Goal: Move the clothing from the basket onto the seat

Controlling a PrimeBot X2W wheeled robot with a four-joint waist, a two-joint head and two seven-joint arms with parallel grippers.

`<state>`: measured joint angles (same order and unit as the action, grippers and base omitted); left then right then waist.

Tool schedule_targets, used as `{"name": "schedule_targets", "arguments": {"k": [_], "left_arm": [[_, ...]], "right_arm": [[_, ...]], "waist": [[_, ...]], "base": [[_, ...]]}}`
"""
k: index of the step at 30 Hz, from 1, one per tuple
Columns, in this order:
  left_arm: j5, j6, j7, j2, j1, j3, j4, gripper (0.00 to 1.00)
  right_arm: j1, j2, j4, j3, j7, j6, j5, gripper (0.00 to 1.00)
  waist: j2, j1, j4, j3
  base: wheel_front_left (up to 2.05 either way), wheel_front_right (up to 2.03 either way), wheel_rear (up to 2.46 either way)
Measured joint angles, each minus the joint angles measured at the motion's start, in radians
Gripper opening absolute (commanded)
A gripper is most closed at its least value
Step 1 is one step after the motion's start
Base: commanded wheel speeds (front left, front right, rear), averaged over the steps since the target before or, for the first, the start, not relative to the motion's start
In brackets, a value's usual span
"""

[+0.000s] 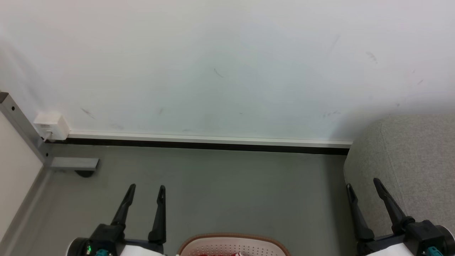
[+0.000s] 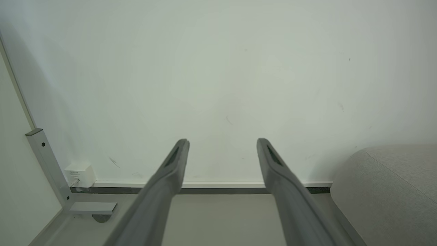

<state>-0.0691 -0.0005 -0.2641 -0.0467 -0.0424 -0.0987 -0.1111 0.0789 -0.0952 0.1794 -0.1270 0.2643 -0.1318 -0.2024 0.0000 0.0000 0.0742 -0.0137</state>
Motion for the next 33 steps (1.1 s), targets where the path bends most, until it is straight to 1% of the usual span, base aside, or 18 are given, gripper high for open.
{"name": "schedule_targets", "arguments": {"k": [15, 21, 33], "left_arm": [[-0.012, 0.000, 0.000, 0.000, -0.002, -0.006, 0.003, 1.00], [-0.025, -0.006, 0.000, 0.000, -0.011, -0.011, 0.001, 1.00], [-0.040, -0.009, 0.000, 0.000, -0.077, -0.028, 0.003, 1.00]], "right_arm": [[0.001, 0.002, -0.001, 0.017, 0.000, 0.000, -0.022, 1.00], [0.010, 0.001, -0.002, 0.022, 0.000, 0.000, -0.038, 1.00], [0.074, -0.007, -0.023, 0.027, 0.000, 0.000, -0.053, 1.00]], "waist": [[0.0000, 0.0000, -0.013, 0.021], [0.0000, 0.0000, -0.022, 0.041], [0.0000, 0.0000, -0.038, 0.143]], "base": [[0.00, 0.00, 0.00], [0.00, 0.00, 0.00], [0.00, 0.00, 0.00]]}}
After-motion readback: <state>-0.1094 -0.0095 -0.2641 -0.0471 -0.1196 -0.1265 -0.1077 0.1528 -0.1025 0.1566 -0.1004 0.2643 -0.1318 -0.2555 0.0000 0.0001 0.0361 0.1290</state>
